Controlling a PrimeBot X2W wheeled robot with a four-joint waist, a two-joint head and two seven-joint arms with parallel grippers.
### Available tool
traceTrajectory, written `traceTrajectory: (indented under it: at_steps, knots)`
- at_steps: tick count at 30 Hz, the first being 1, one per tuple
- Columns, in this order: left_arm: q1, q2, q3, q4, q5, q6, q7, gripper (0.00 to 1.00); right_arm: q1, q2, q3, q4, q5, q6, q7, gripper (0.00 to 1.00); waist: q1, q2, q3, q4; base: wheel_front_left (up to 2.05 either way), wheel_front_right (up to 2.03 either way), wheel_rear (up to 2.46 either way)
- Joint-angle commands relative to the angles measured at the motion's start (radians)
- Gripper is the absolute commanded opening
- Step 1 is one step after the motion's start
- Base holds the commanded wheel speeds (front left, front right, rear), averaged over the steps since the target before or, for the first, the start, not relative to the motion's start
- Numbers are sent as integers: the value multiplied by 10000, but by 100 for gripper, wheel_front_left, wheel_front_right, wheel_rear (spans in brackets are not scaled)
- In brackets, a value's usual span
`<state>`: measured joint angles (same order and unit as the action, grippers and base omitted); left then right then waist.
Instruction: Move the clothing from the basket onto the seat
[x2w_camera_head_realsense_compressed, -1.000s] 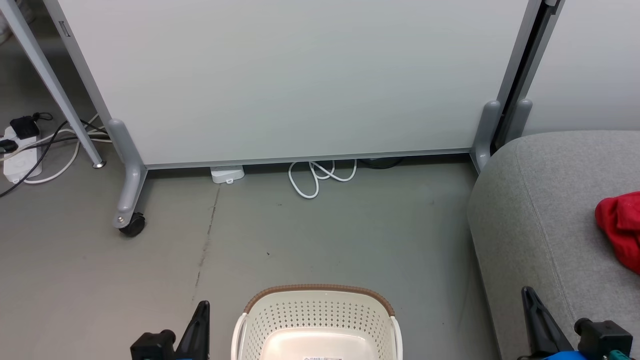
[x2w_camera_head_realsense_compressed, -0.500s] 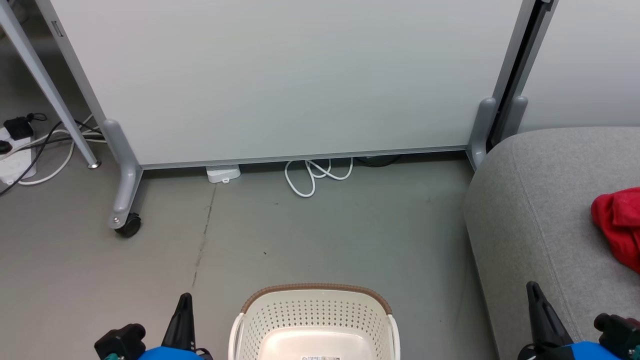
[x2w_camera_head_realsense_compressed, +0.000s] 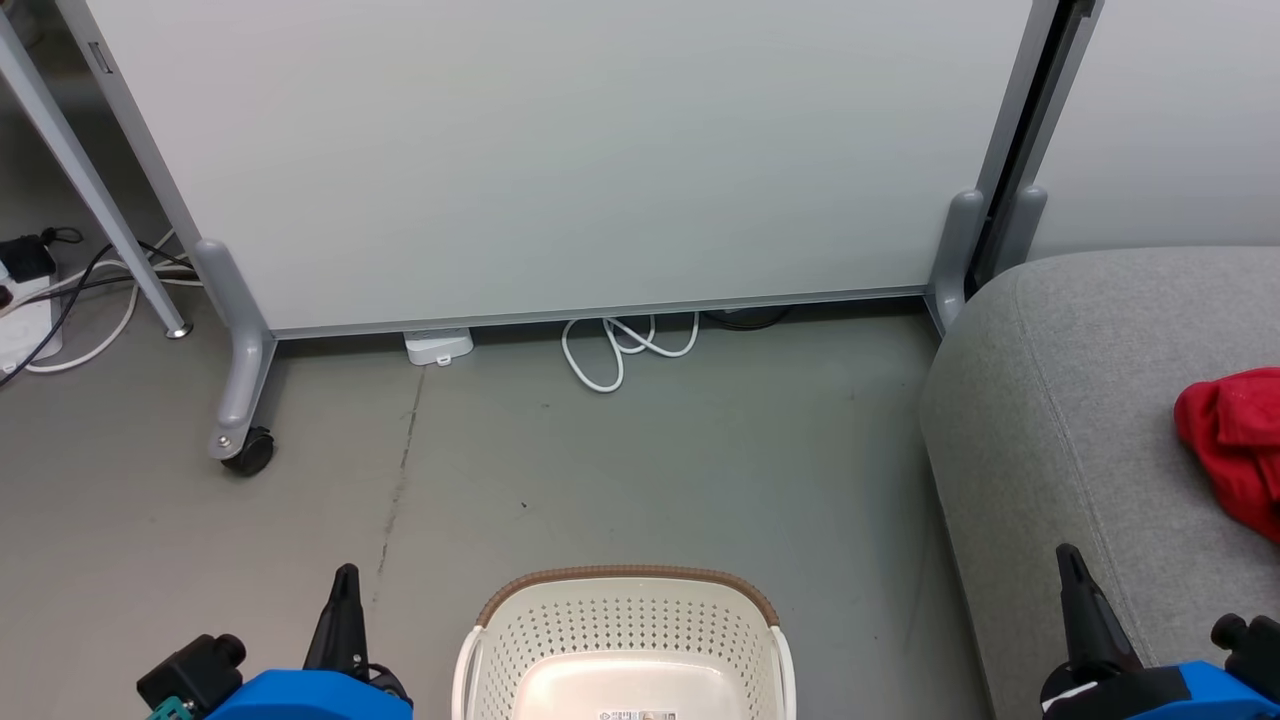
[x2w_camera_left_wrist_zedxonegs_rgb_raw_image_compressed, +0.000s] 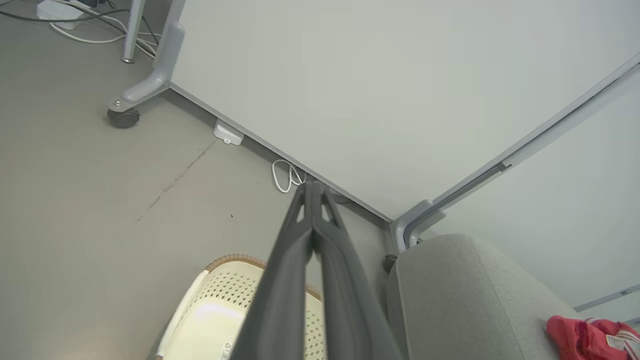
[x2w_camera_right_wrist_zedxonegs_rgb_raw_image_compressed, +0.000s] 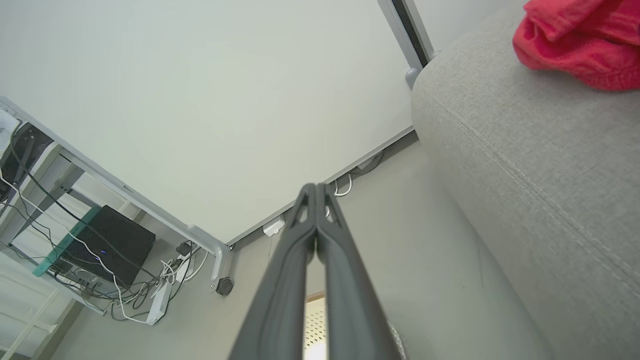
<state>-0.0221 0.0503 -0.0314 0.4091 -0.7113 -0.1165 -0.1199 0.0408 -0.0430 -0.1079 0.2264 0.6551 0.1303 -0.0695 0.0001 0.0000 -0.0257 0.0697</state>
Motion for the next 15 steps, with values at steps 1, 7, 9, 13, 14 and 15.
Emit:
traceTrajectory:
  at_steps: [1, 7, 9, 13, 14, 15]
  knots:
    - [-296, 4, 121, -221, -399, -64, 96, 0, -324, -57, -23, -92, 438, 3, 81, 0, -1, 0, 6, -13, 0, 0, 0]
    - [-371, 3, 247, -359, -1215, -69, 311, 0, -440, -61, -28, -71, 1306, 4, 248, 0, -1, 0, 24, -57, 0, 0, 0]
    - [-392, 3, 292, -404, -1473, -72, 379, 0, -483, -63, -30, -64, 1578, 4, 304, 0, -1, 0, 30, -72, 0, 0, 0]
    - [-425, 4, 375, -493, -1980, -79, 509, 0, -553, -66, -33, -49, 2115, 4, 412, 0, -1, 0, 42, -102, 0, 0, 0]
    - [-430, 4, 394, -514, -2103, -81, 546, 0, -567, -67, -34, -45, 2244, 4, 430, 0, -1, 0, 45, -109, 0, 0, 0]
    - [-438, 4, 414, -534, -2227, -83, 579, 0, -584, -68, -35, -41, 2381, 4, 455, 0, -1, 0, 49, -117, 0, 0, 0]
